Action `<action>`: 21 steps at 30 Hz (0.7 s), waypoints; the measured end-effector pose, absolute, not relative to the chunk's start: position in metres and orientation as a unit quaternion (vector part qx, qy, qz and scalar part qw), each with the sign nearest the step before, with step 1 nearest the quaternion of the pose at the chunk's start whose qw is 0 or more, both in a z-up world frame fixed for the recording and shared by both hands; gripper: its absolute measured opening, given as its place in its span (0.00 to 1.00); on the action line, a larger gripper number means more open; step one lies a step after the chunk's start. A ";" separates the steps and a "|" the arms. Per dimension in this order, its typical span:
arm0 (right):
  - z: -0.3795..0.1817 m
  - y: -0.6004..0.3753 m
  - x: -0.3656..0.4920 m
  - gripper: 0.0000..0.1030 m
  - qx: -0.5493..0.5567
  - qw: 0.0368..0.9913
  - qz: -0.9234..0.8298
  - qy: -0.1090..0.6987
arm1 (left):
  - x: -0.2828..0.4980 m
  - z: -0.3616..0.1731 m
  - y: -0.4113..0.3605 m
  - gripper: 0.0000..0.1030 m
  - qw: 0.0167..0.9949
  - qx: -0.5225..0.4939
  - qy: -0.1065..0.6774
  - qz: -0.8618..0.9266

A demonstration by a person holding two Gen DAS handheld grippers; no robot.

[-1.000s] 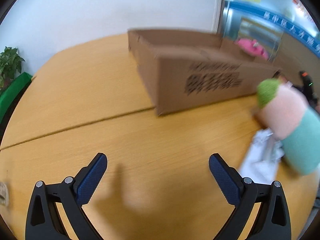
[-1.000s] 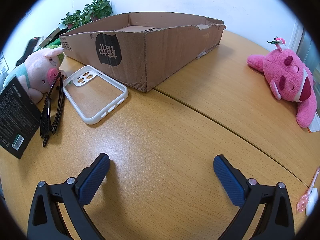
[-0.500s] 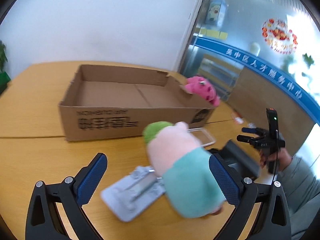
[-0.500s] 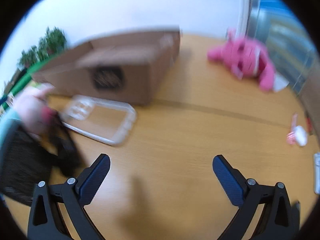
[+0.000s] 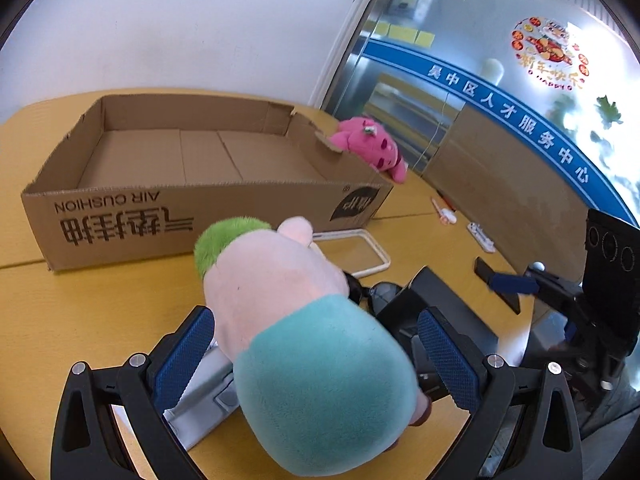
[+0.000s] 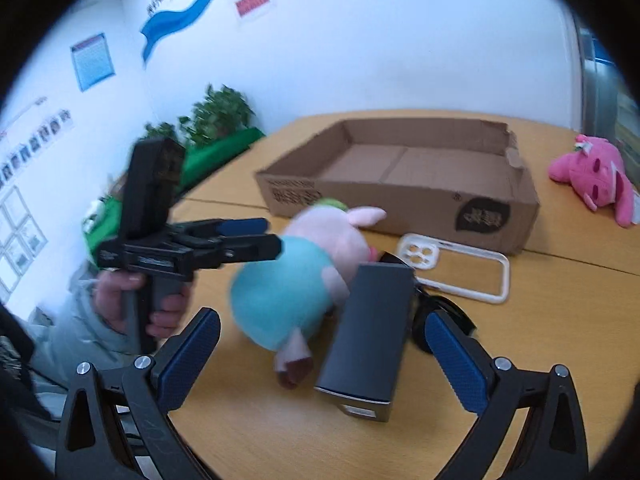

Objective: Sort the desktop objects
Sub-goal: 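Move the left tool to the plush pig and close its fingers on it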

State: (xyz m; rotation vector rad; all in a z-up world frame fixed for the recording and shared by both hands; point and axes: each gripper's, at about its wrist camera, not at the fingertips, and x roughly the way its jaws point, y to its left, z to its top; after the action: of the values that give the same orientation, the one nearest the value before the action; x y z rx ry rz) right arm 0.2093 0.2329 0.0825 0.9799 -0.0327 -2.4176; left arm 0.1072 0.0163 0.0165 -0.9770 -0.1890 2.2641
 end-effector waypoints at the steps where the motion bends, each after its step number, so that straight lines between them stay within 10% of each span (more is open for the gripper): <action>1: 0.077 0.236 0.209 0.98 0.362 0.230 -0.903 0.013 | 0.106 0.013 0.017 1.00 0.322 -0.378 -0.070 0.865; 9: 0.073 0.311 0.198 0.98 0.362 0.051 -0.929 0.055 | 0.098 -0.011 0.010 0.95 0.330 -0.418 -0.111 0.839; 21: 0.081 0.199 0.233 0.98 0.344 0.286 -0.894 -0.019 | 0.114 -0.022 -0.012 0.74 0.348 -0.444 -0.162 0.809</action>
State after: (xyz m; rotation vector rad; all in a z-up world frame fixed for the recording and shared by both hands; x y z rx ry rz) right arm 0.2328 0.1985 0.0815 0.9203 -0.0510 -2.3904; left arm 0.1141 -0.0116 -0.0218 -1.1526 -0.4202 2.0990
